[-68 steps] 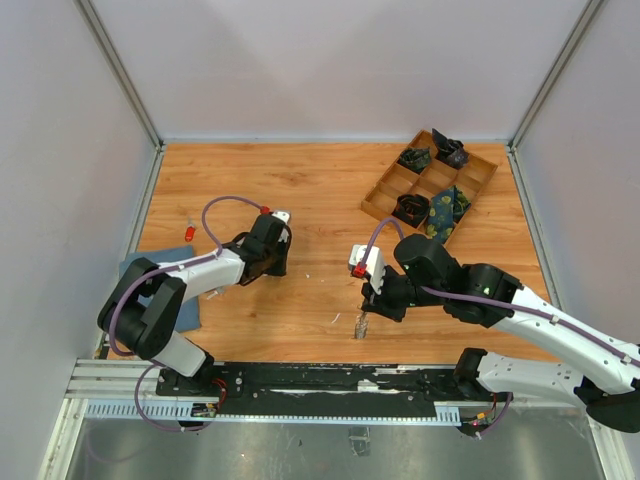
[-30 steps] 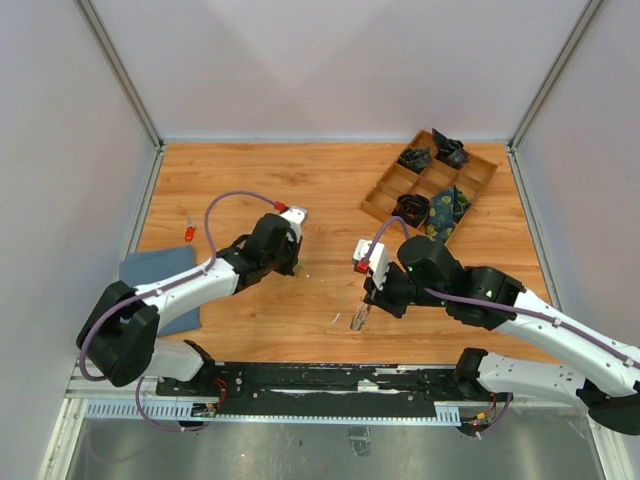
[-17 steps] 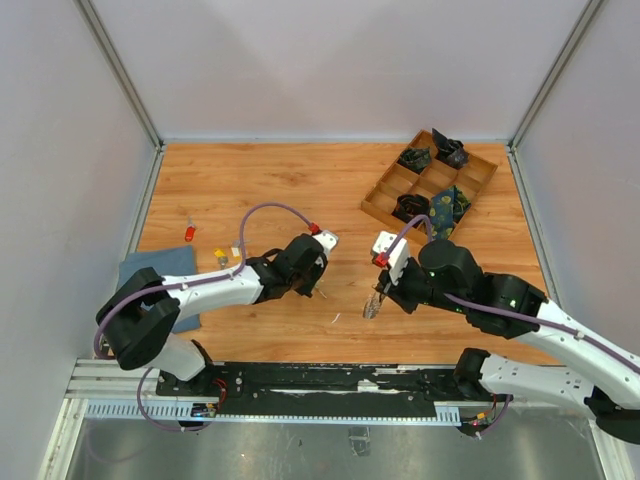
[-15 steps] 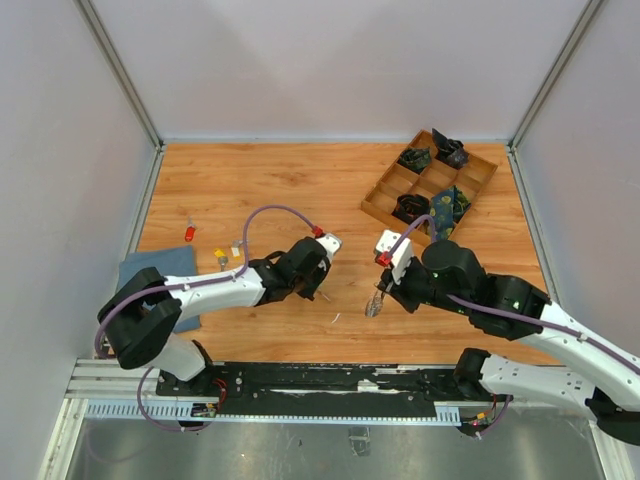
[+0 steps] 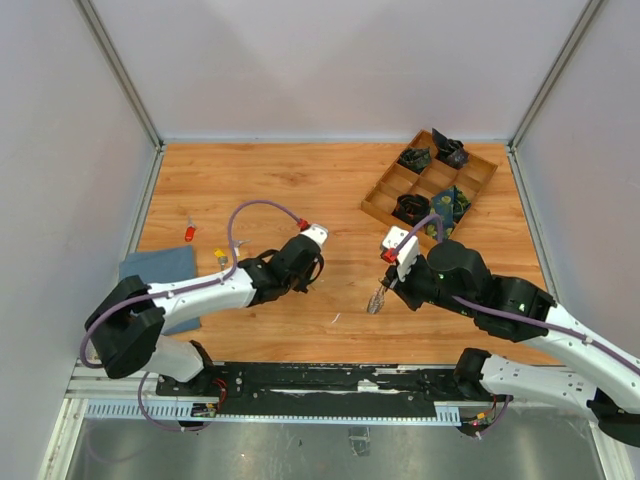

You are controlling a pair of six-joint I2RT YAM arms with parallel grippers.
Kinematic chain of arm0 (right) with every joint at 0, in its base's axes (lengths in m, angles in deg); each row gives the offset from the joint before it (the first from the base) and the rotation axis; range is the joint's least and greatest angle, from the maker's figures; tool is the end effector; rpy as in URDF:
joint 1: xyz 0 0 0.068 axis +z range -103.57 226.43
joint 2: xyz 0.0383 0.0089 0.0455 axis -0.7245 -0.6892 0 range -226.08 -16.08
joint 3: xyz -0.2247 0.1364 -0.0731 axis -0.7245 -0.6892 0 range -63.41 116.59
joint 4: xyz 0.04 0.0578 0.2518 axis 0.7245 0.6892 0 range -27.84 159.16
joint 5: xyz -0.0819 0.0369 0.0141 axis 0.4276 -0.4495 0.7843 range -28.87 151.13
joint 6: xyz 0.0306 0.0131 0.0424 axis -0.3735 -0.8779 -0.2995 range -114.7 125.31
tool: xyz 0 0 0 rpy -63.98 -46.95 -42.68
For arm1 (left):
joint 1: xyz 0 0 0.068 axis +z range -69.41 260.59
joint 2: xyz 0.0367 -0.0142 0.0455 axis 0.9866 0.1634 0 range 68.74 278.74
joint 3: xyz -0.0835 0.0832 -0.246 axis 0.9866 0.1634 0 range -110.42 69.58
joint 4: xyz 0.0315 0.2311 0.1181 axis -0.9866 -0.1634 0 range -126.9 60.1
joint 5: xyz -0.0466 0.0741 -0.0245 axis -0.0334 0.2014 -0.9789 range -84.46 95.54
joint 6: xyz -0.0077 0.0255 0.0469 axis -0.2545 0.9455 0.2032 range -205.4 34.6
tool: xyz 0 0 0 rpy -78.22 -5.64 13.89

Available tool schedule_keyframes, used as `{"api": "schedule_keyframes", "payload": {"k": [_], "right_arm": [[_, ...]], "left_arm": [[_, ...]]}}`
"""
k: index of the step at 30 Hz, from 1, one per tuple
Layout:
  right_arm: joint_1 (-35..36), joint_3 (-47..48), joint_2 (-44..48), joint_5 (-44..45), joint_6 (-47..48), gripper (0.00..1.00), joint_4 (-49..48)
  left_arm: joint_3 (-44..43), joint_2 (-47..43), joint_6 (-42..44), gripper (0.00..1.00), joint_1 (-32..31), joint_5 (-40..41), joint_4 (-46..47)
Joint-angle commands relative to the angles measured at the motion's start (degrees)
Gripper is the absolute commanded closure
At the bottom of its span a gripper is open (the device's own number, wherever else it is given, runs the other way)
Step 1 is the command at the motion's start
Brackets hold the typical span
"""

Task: Put the keys on the keyring
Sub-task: Move the key to the center of the board.

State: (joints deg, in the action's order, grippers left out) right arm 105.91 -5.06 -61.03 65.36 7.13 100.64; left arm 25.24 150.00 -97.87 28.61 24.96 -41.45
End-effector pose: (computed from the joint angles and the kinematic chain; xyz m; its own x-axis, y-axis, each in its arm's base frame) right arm 0.0819 0.1337 0.3689 -0.1888 -0.3829 -0.9043 -0.8317 0.5520 -0.0601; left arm 0.1837 -0.2157 0.1946 -0.5813 0.4129 -0.7011 0.4933 0.8641 0.0998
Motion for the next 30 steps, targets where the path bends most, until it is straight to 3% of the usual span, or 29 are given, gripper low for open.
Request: {"api": "schedule_keyframes", "payload": {"k": [1,9,16,30], "right_arm": [[0.8,0.2,0.4,1.0,-0.9,0.97,0.2],[0.7,0.1,-0.7,0.1,-0.9,0.96,0.2],[0.7,0.0,-0.9,0.2,-1.2,0.96,0.2],[0.7,-0.1,-1.4,0.7,-1.6,0.96,0.0]], "left_arm": [[1.2,-5.0,-2.6,0.99,3.9,6.4,-2.9],[-2.5,-1.2,-0.2,0.99,6.8,14.7,-7.7],[-4.3,7.2,0.3,0.99,5.2,12.4,-6.8],[-4.5,7.6,-1.4,0.99,1.9,5.2,-0.5]]}}
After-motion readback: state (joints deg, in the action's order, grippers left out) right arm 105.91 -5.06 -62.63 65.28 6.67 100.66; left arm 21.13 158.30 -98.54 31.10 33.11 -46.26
